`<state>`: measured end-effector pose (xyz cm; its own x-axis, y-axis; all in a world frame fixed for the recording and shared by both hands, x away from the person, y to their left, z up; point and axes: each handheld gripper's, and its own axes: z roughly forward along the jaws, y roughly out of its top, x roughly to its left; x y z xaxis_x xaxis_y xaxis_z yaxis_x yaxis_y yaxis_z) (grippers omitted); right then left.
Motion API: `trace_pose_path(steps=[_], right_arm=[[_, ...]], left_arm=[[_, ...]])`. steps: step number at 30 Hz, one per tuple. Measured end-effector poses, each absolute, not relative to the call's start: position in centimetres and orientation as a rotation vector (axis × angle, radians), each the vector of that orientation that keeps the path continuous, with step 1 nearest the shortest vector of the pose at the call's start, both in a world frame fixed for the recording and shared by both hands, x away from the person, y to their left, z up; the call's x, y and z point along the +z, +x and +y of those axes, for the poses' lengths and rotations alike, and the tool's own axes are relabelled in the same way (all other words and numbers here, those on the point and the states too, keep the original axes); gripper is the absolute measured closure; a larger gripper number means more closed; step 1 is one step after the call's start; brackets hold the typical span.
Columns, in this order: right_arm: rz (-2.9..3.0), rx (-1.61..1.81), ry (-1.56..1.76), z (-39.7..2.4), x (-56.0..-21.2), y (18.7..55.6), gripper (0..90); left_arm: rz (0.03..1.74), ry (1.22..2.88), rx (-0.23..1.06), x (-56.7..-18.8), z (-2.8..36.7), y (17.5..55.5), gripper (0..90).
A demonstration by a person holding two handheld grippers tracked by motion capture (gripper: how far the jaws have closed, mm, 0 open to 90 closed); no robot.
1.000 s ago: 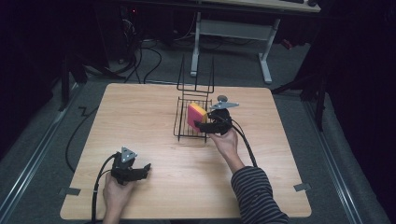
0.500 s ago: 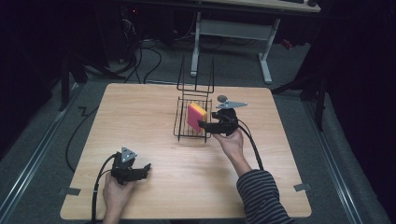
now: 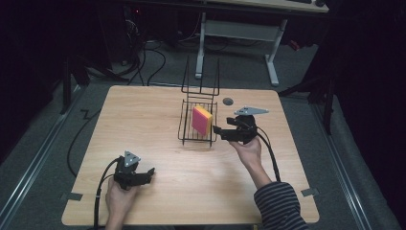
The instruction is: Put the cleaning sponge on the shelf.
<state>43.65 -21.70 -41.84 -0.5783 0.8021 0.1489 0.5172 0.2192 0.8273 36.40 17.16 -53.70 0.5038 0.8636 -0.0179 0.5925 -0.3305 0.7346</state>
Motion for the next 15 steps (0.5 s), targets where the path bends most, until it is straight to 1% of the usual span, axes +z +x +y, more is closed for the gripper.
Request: trace_pose_path(steps=[4, 10, 15], right_arm=[[2.172, 1.293, 1.234, -22.3, -41.5, 43.3, 27.5], [2.153, 1.305, 1.237, -22.9, -41.5, 42.6, 32.9], [2.151, 1.291, 1.251, -23.6, -41.6, 42.0, 32.7]], left_arm=[[1.189, 2.051, 0.498, -53.7, 17.2, 36.4, 18.6], [1.189, 2.051, 0.498, -53.7, 17.2, 36.4, 18.6], [1.189, 2.051, 0.498, -53.7, 17.2, 36.4, 18.6]])
